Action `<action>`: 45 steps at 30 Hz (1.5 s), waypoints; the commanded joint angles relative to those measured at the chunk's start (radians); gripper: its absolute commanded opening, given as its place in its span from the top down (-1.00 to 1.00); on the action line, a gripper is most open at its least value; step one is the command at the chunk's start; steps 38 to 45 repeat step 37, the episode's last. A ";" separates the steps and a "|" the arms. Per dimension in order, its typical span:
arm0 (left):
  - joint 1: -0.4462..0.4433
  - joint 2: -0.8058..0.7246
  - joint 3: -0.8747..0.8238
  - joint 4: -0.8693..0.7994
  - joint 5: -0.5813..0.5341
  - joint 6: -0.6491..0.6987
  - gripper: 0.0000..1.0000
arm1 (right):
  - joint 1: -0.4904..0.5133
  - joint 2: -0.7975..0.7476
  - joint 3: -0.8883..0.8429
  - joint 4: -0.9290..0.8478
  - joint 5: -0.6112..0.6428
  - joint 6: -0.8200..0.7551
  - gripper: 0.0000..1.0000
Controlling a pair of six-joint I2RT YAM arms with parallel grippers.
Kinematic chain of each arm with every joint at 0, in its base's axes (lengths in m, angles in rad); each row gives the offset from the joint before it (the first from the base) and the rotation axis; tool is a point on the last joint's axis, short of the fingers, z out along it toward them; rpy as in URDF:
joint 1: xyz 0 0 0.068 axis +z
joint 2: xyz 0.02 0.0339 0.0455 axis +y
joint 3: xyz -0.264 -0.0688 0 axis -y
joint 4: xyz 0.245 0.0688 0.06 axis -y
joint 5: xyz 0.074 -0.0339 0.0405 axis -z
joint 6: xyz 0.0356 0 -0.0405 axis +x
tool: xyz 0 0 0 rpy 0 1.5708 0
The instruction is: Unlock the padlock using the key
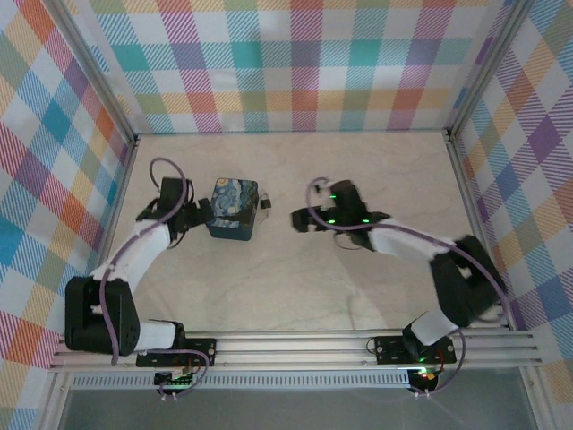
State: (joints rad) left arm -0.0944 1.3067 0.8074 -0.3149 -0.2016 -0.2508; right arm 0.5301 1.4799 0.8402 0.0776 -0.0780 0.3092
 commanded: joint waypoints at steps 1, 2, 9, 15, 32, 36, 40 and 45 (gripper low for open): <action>0.014 -0.053 -0.143 0.397 -0.051 0.186 -1.00 | -0.186 -0.143 -0.085 0.008 0.070 -0.118 -0.99; 0.019 -0.054 -0.179 0.447 -0.029 0.190 -1.00 | -0.242 -0.162 -0.107 -0.004 0.070 -0.137 -1.00; 0.019 0.061 -0.354 0.884 0.039 0.238 -1.00 | -0.485 -0.185 -0.320 0.377 0.011 -0.271 -1.00; 0.017 0.204 -0.404 1.107 0.023 0.251 -1.00 | -0.544 -0.030 -0.327 0.491 -0.101 -0.335 -0.99; 0.007 0.256 -0.391 1.126 0.032 0.270 -1.00 | -0.563 0.055 -0.434 0.763 -0.068 -0.297 -0.99; 0.011 0.258 -0.384 1.114 0.095 0.291 -1.00 | -0.563 0.054 -0.435 0.765 -0.067 -0.297 -0.99; 0.012 0.258 -0.383 1.114 0.102 0.292 -1.00 | -0.563 0.054 -0.436 0.765 -0.068 -0.296 -0.99; 0.012 0.258 -0.383 1.114 0.102 0.292 -1.00 | -0.563 0.054 -0.436 0.765 -0.068 -0.296 -0.99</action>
